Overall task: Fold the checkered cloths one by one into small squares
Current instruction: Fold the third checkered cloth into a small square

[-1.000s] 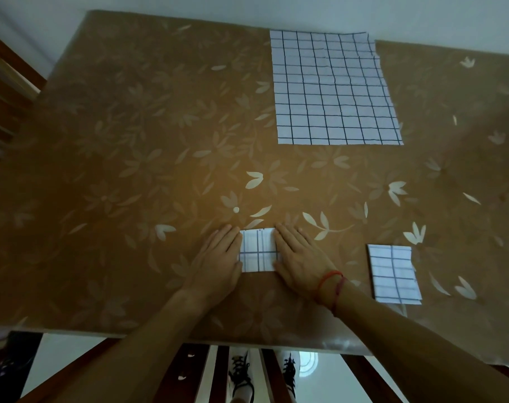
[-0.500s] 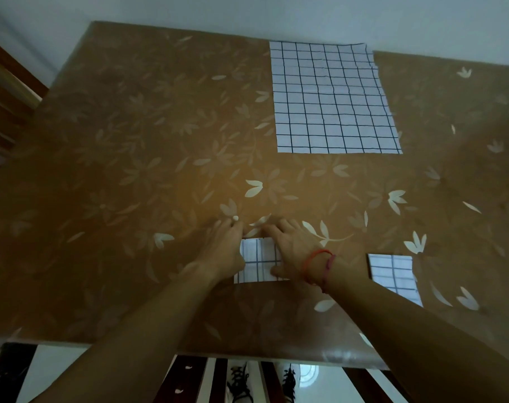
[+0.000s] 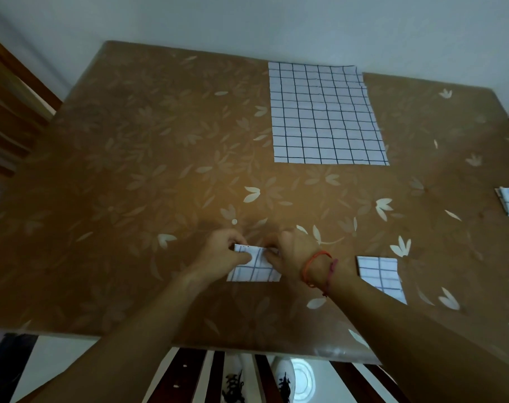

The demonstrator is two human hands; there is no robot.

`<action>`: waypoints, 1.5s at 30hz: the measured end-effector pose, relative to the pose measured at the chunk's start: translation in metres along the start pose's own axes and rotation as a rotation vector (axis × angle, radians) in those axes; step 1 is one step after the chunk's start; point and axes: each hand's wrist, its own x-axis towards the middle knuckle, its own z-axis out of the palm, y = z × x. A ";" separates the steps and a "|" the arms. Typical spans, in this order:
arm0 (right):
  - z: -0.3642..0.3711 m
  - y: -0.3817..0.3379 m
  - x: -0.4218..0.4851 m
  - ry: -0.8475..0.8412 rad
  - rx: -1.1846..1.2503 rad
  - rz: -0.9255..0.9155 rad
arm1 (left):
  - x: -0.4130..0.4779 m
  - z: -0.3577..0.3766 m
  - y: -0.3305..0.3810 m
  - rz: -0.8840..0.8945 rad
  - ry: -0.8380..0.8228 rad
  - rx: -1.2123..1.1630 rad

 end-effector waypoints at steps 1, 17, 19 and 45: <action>-0.007 -0.004 -0.008 -0.049 0.024 0.015 | -0.005 -0.002 0.003 -0.011 0.003 -0.056; -0.017 -0.055 -0.051 0.131 0.953 0.210 | -0.089 -0.048 0.018 -0.095 0.283 -0.441; -0.015 -0.068 -0.048 0.120 0.983 0.193 | -0.095 -0.062 0.015 -0.074 0.334 -0.391; 0.037 -0.208 0.041 -0.024 1.148 0.271 | -0.110 -0.201 -0.077 -0.027 0.579 -0.049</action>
